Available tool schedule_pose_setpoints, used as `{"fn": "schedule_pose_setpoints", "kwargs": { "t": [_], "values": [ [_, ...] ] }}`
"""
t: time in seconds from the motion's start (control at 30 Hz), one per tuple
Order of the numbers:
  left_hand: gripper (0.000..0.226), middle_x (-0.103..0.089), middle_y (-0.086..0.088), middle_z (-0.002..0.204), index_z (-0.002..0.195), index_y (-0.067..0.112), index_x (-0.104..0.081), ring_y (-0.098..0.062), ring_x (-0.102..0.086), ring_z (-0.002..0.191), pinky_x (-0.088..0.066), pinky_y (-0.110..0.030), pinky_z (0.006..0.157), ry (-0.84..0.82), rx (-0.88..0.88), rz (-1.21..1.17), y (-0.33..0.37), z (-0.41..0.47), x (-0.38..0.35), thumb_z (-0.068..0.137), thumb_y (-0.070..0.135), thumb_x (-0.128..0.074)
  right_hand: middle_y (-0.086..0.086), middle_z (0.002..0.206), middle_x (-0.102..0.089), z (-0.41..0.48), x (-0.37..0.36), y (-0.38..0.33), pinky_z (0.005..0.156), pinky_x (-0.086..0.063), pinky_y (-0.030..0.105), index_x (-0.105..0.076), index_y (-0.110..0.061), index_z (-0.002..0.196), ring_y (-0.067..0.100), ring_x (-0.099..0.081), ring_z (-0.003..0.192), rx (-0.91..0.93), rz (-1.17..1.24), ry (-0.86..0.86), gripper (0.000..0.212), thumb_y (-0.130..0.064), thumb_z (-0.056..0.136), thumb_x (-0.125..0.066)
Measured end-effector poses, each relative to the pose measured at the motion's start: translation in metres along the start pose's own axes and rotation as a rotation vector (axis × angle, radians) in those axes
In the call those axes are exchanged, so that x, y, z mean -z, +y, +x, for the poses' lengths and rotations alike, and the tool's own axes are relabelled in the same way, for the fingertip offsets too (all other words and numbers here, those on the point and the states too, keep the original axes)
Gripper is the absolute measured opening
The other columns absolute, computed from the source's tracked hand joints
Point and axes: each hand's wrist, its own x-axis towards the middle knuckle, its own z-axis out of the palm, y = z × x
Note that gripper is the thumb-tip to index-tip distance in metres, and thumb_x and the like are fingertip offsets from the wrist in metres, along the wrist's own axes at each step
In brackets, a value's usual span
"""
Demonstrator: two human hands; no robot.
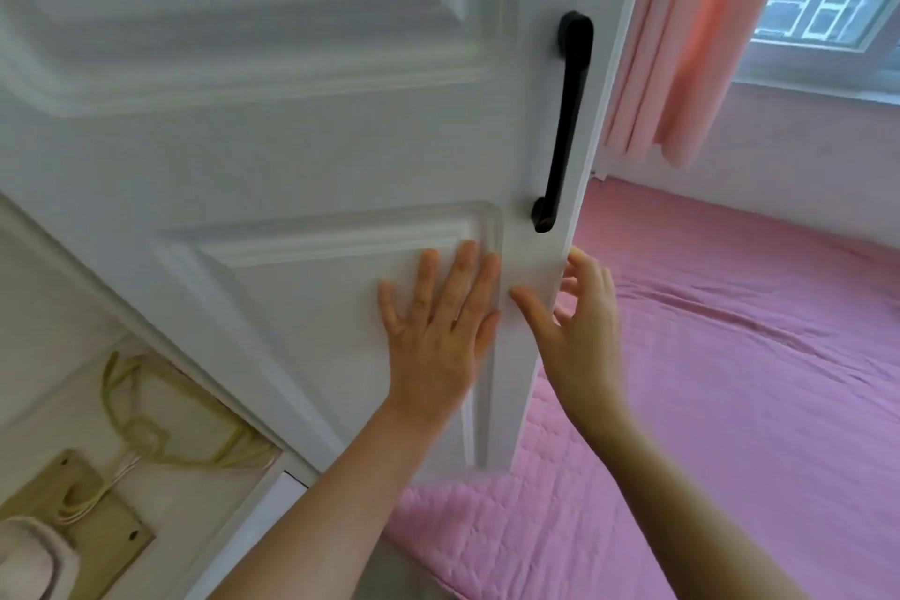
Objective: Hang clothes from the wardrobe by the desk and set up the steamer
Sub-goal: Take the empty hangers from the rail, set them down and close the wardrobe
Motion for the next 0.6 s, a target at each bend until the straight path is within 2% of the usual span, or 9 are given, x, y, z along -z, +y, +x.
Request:
{"fn": "schedule_pose_setpoints", "kwargs": {
  "t": [0.1,0.27,0.5,0.6],
  "values": [
    [0.066,-0.009,0.005,0.161,0.152,0.025,-0.023,-0.022,-0.006,0.148,-0.011,-0.055,0.113,-0.028,0.014,0.098,-0.009,0.012,-0.013,0.096,0.045,-0.053,-0.008,0.113,-0.047,0.034,-0.014,0.012,0.084,-0.053,0.039,-0.047,-0.022,0.129,0.004,-0.052,0.102,0.011,0.012,-0.062,0.052,-0.025,0.083,-0.071],
    [0.061,-0.014,0.006,0.159,0.151,0.026,-0.024,-0.02,-0.009,0.148,-0.015,-0.056,0.112,-0.112,0.036,0.22,-0.025,0.026,-0.031,0.098,0.037,-0.051,-0.009,0.113,-0.047,0.081,-0.038,0.024,0.088,-0.052,0.04,-0.046,-0.021,0.131,0.005,-0.053,0.103,0.044,0.045,-0.152,0.054,-0.028,0.083,-0.07],
    [0.062,-0.015,0.006,0.159,0.151,0.02,-0.025,-0.017,-0.007,0.148,-0.008,-0.06,0.113,-0.234,0.066,0.315,-0.046,0.045,-0.039,0.097,0.026,-0.053,-0.01,0.114,-0.046,0.123,-0.071,0.031,0.093,-0.05,0.039,-0.045,-0.02,0.132,0.005,-0.051,0.105,0.072,0.119,-0.245,0.053,-0.026,0.085,-0.07],
    [0.06,-0.017,0.006,0.159,0.151,0.018,-0.027,-0.016,-0.012,0.147,-0.008,-0.059,0.114,-0.257,0.061,0.361,-0.056,0.05,-0.039,0.097,0.022,-0.052,-0.012,0.112,-0.045,0.135,-0.082,0.033,0.094,-0.05,0.039,-0.045,-0.021,0.13,0.004,-0.051,0.104,0.085,0.133,-0.283,0.051,-0.025,0.086,-0.069]
  ]
}}
